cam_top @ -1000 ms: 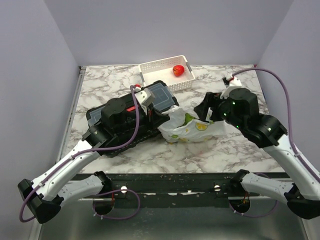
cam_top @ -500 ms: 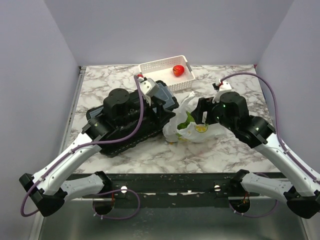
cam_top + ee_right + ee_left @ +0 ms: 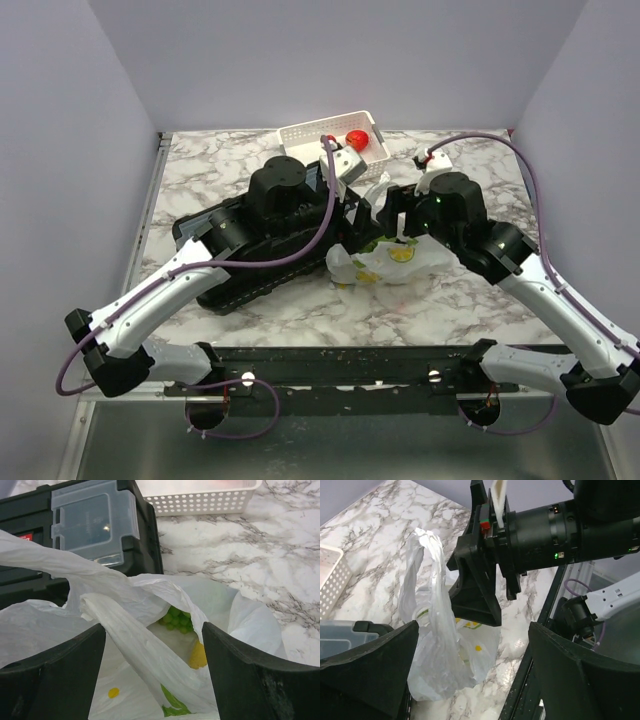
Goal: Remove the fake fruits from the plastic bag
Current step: Adjust the plastic bag at the center of the board.
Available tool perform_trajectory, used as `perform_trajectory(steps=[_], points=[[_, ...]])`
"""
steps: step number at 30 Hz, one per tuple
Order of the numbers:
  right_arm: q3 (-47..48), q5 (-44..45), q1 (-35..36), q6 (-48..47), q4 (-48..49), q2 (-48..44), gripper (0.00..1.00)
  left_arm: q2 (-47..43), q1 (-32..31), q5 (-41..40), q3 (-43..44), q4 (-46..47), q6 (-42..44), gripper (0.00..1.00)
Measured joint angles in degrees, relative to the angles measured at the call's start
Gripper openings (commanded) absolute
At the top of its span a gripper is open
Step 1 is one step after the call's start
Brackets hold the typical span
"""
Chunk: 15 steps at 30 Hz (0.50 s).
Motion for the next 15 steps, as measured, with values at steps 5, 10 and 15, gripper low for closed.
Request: perform_trajectory(steps=[5,10,15], points=[[-3.2,-2.1,0.0,0.0,3.4,-3.1,0.79,1.9,-0.5,-3.1,1.6,0.0,0.3,0.71],[-7.0,-3.5,0.0,0.5,5.1,-6.6,0.82,6.4,-0.5,-6.4,5.8,1.0,0.3,0.53],[-7.3,-4.2,0.0,0.4,5.3,-6.9,0.82,12.0,-0.5,-8.6,11.0,0.2,1.3,0.0]])
